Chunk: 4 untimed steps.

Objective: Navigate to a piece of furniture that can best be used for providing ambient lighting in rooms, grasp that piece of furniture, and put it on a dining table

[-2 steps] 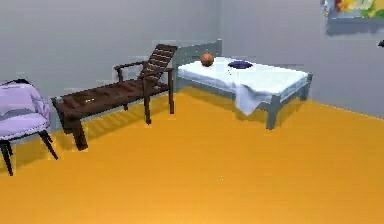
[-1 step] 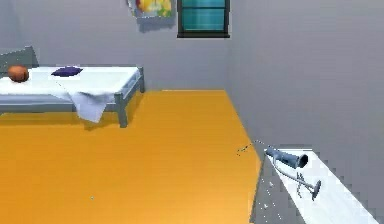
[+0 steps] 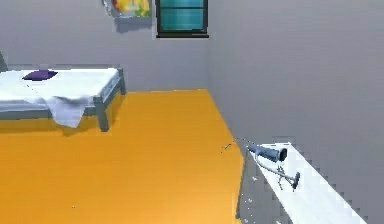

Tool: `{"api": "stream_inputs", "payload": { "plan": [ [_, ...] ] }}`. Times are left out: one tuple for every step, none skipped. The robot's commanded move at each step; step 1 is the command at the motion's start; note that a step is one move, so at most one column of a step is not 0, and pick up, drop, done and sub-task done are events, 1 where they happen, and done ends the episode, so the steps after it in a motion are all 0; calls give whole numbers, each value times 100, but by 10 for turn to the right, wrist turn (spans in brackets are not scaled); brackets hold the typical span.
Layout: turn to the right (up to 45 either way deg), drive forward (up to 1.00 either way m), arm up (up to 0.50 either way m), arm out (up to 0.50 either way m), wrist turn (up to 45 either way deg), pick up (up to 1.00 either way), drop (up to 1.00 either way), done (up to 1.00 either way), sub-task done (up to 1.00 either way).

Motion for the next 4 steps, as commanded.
{"api": "stream_inputs", "payload": {
  "plan": [
    [0, 95, 0, 0, 0, 0, 0, 0, 0],
    [120, 0, 0, 0, 0, 0, 0, 0, 0],
    [0, 0, 50, 0, 0, 0, 0, 0, 0],
    [0, 0, 30, 0, 0, 0, 0, 0, 0]
  ]
}}
